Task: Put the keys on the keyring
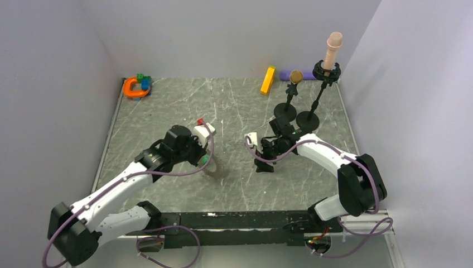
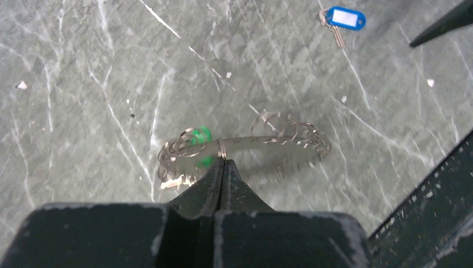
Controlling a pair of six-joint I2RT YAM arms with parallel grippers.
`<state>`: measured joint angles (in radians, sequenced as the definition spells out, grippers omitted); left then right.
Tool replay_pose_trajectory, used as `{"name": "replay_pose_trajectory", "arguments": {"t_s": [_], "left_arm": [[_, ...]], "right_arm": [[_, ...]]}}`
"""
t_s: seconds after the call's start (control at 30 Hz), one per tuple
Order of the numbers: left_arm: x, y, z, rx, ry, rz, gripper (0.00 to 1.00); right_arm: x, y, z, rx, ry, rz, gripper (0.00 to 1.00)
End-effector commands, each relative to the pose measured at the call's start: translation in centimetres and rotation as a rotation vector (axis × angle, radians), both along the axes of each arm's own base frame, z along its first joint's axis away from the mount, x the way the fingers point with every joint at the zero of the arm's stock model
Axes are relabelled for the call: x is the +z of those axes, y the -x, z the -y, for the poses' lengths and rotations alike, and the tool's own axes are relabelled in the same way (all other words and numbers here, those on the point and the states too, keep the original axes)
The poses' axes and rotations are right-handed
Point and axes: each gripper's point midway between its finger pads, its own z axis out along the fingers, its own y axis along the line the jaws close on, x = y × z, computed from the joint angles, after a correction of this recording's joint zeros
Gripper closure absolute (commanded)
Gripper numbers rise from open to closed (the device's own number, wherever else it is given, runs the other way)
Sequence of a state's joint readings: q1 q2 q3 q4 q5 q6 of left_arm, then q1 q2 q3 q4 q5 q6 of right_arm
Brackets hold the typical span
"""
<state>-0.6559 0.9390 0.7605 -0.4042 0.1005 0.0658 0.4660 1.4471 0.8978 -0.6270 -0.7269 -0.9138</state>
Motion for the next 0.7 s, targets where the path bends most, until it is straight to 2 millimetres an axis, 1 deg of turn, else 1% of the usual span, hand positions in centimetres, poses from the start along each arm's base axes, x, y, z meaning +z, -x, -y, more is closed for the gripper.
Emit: {"name": "replay_pose_trajectory", "arguments": {"t_s": [0.0,0.03,0.13,0.3,0.47,0.57,0.67], "left_arm": [[-3.4,-0.9,-0.1,0.07,-0.058,-0.101,1.0],[-4.2,-1.1,0.1,0.09,-0.057,-0.121,1.0],[-5.7,-1.7,0.1,0.158,-0.026,-0.163,1.0],[-7.9,-2.6,-1.0,0.254,-0.015,-0.213,1.0],[-9.0,-3.1,-1.5,0.314,0.03,-0.262,1.0],[-9.7,-2.9,-1.3,0.329,0.044,-0.302,1.0],[-10.5,-2.7,-1.3,0.34,0.045,-0.331,1.0]], "right_arm": [[-0.5,-3.3,-1.1,-0.032,0.026,0.207,0.26],[-0.6,-3.4,-1.2,-0.037,0.02,0.217,0.28],[-1.2,-3.5,-1.3,-0.043,0.027,0.221,0.35],[-2.8,-3.5,-1.6,-0.045,0.071,0.248,0.41],[-3.7,-4.1,-2.1,-0.078,0.11,0.275,0.45],[-4.2,-4.4,-2.0,-0.096,0.135,0.286,0.48],[-4.9,-4.6,-1.8,-0.111,0.165,0.279,0.53]]}}
